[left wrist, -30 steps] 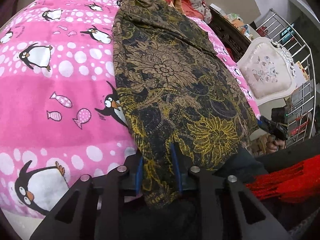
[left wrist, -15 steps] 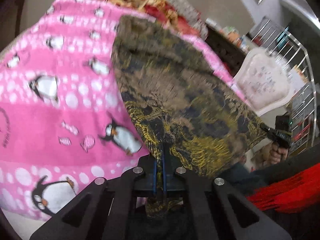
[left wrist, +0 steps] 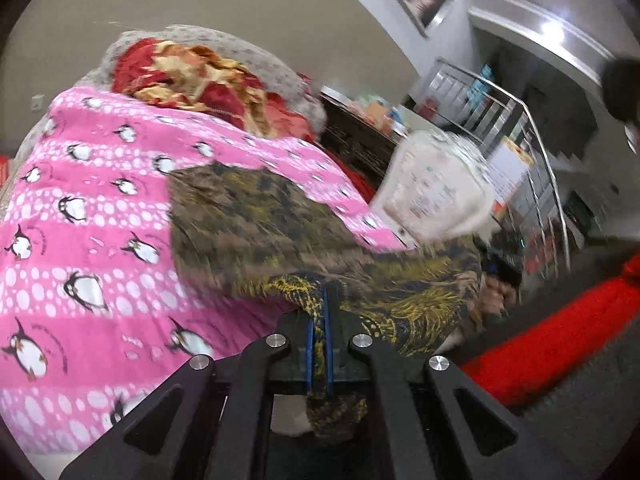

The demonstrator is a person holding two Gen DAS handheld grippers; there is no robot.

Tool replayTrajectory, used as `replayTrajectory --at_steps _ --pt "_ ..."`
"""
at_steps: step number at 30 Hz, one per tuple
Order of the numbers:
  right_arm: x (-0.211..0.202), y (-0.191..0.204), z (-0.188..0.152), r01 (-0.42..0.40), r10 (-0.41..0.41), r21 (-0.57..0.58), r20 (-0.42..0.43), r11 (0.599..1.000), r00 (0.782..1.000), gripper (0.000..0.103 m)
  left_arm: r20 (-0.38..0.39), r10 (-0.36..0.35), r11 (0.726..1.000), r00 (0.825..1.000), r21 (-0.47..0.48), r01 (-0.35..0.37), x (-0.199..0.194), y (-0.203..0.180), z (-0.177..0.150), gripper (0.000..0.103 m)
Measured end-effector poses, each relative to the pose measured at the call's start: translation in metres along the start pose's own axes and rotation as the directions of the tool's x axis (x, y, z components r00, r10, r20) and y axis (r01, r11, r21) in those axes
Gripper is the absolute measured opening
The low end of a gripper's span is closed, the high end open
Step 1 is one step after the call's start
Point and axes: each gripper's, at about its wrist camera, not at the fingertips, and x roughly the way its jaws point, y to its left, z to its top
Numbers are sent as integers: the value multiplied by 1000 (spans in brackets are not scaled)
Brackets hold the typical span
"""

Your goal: Fold small clothes

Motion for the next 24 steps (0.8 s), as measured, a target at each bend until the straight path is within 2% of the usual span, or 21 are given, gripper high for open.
replayTrajectory --at_steps 1,6,10,14,18,24 --pt "5 -12 0 22 -22 19 1 1000 1000 3 5 47 998 999 -28 -47 13 14 10 0" --pt "47 -82 16 162 -166 138 17 977 986 4 -2 192 974 981 -126 -190 78 68 54 0" --pt "90 -139 40 274 -281 213 5 938 960 4 -51 252 962 966 -93 -256 132 98 92 0" --pt "128 -187 62 353 -361 285 -26 891 932 4 -86 288 952 954 -80 -295 173 129 124 0" --pt "163 -231 78 417 -416 320 -74 851 906 4 -145 338 934 930 -71 -351 210 159 141 0" --pt "205 -280 70 524 -487 315 -193 791 852 4 -223 434 895 873 -6 -446 259 189 135 0"
